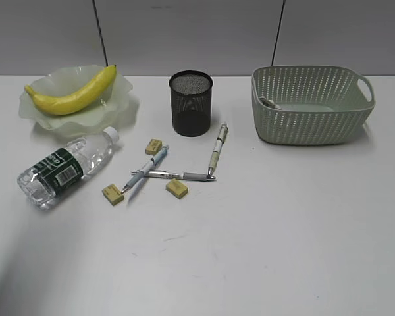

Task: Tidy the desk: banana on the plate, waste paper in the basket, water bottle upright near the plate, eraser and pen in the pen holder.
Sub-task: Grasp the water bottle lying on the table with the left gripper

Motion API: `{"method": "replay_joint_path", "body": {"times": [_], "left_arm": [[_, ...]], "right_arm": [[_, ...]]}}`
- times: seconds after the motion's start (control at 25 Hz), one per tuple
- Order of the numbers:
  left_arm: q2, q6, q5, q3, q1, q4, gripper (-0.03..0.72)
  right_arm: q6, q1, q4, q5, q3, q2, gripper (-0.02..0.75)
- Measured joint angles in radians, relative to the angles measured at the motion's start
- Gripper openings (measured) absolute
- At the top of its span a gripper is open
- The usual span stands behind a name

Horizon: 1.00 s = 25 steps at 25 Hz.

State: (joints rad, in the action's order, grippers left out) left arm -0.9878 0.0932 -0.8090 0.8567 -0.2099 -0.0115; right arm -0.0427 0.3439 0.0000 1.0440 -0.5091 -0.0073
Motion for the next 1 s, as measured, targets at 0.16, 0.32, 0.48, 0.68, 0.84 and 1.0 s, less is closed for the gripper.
{"method": "replay_joint_path", "body": {"times": [0.16,0.32,0.48,0.68,0.84,1.0], "left_arm": [[-0.258,0.015,-0.010,0.140,-0.018,-0.010,0.479],[-0.503,0.039,-0.041,0.264,-0.053,-0.012,0.512],[-0.672,0.042,-0.060,0.347,-0.080,-0.008,0.531],[-0.818,0.046,-0.070,0.397,-0.086,-0.001,0.552],[-0.888,0.076,-0.064,0.428,-0.086,0.011,0.556],[-0.935,0.084,-0.048,0.439,-0.086,0.048,0.586]], "right_arm": [[0.000,0.000,0.000,0.000,0.000,0.000,0.349],[0.000,0.000,0.000,0.000,0.000,0.000,0.349],[0.000,0.000,0.000,0.000,0.000,0.000,0.349],[0.000,0.000,0.000,0.000,0.000,0.000,0.349],[0.000,0.000,0.000,-0.001,0.000,0.000,0.349],[0.001,0.000,0.000,-0.001,0.000,0.000,0.349]]}}
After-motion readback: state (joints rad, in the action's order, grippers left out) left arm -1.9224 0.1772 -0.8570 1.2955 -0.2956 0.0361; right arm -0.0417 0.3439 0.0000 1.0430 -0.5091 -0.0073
